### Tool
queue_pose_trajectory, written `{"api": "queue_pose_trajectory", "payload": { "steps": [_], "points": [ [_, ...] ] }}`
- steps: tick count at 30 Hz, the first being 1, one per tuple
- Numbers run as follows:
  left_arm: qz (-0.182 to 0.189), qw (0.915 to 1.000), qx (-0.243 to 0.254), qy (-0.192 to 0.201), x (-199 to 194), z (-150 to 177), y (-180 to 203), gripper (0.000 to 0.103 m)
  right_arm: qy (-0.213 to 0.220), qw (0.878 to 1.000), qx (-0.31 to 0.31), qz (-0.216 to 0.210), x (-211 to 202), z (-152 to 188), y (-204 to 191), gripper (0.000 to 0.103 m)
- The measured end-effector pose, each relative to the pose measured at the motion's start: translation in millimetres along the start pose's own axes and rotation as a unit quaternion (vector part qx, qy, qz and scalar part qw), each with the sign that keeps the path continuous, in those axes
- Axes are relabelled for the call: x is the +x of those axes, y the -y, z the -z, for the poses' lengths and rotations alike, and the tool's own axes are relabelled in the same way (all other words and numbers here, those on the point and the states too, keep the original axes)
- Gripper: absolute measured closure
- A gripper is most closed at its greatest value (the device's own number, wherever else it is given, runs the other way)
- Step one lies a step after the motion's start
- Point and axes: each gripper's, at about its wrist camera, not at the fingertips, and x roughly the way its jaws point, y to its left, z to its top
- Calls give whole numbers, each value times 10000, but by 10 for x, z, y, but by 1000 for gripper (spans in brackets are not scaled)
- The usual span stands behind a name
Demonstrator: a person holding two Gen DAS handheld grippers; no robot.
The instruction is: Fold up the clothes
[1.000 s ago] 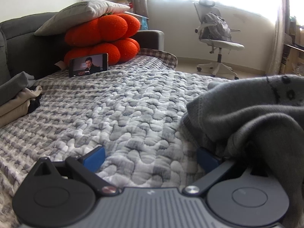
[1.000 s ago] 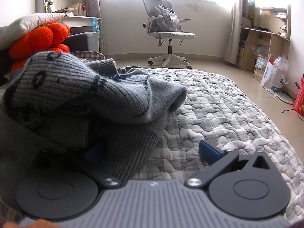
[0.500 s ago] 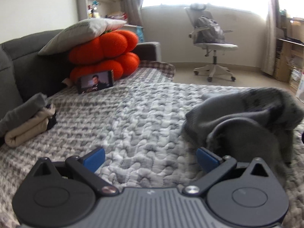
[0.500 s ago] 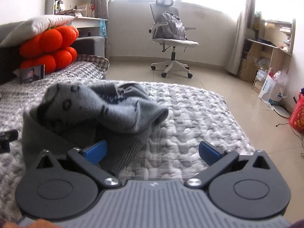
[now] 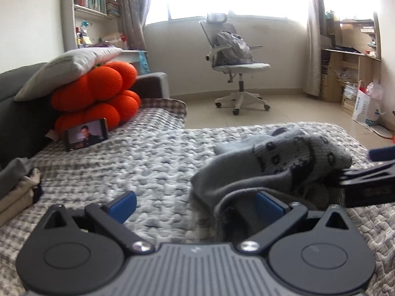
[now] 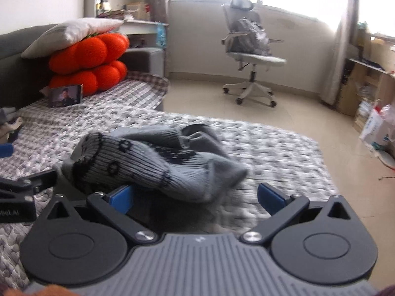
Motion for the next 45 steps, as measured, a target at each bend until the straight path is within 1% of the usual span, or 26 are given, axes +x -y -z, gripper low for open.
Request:
{"api": "queue_pose_trajectory", "payload": {
  "steps": [1, 3, 4, 5, 6, 7, 8, 9, 11, 16, 23, 28, 30, 31, 32, 33, 35, 36, 37, 38, 39, 41, 42, 43, 44, 45],
  "points": [
    [23, 10000, 17, -75, 41, 18, 20, 0, -164, 9997, 111, -146, 92, 19, 13, 26],
    [39, 9998, 16, -181, 113, 37, 58, 0, -500, 9976, 312, -362, 261, 26, 34, 48],
    [31, 9998, 13, -191, 137, 35, 74, 0, -543, 9974, 336, -344, 300, 20, 30, 57],
    [11, 9999, 18, -156, 147, 21, 87, 0, -524, 9978, 296, -295, 305, 5, 12, 60],
    [-8, 9999, 21, -118, 155, 6, 99, 0, -482, 9981, 264, -261, 284, -14, -9, 66],
    [-19, 10000, 23, -84, 163, -13, 106, 0, -419, 9986, 233, -229, 251, -50, -33, 86],
    [-20, 10000, 27, -70, 173, -36, 111, 0, -380, 9988, 222, -193, 221, -88, -51, 93],
    [-12, 10000, 30, -61, 177, -56, 115, 0, -324, 9991, 220, -178, 178, -134, -65, 94],
    [23, 10000, 23, -15, 163, -81, 113, 0, -161, 9996, 171, -175, 85, -212, -88, 94],
    [84, 10000, -16, 16, 126, -88, 107, 0, 182, 9998, 76, 103, -180, -304, -86, 96],
    [80, 9999, 61, 86, 91, -163, 252, 0, 568, 9963, -74, 636, -547, -359, -174, 98],
    [74, 9999, 134, 45, 206, -186, 389, 0, 758, 9934, 86, 856, -677, -374, -17, 98],
    [58, 9998, 212, 21, 285, -170, 426, 0, 707, 9928, 100, 962, -619, -332, 28, 97],
    [50, 9997, 251, 9, 324, -162, 445, 0, 643, 9927, 113, 1011, -572, -310, 44, 89],
    [60, 9997, 257, -1, 356, -153, 452, 0, 579, 9933, 150, 989, -512, -290, 73, 85],
    [95, 9997, 218, -6, 378, -141, 442, 0, 531, 9937, 193, 964, -460, -259, 95, 84],
    [134, 9998, 158, 12, 403, -121, 421, 0, 419, 9948, 366, 857, -344, -205, 147, 72],
    [144, 9998, 151, 25, 414, -111, 407, 0, 362, 9951, 455, 802, -286, -178, 173, 49],
    [153, 9997, 166, 43, 420, -104, 404, 0, 354, 9952, 549, 725, -218, -150, 202, 31],
    [167, 9996, 192, 82, 421, -99, 404, 1, 373, 9954, 583, 669, -177, -122, 216, 27],
    [218, 9994, 221, 130, 414, -96, 401, 4, 328, 9954, 599, 674, -124, -100, 222, 27],
    [405, 9986, 271, 225, 389, -87, 382, 17, 220, 9953, 629, 700, -15, -57, 233, 27],
    [523, 9978, 293, 271, 369, -81, 369, 35, 193, 9952, 676, 676, 38, -41, 251, 27],
    [674, 9967, 310, 317, 341, -72, 351, 58, 139, 9951, 774, 607, 89, -23, 289, 27],
    [801, 9957, 317, 350, 312, -64, 331, 67, 81, 9947, 877, 533, 141, -4, 330, 27],
    [857, 9951, 312, 381, 281, -56, 306, 85, 23, 9941, 979, 459, 192, 16, 370, 27]
  ]
}}
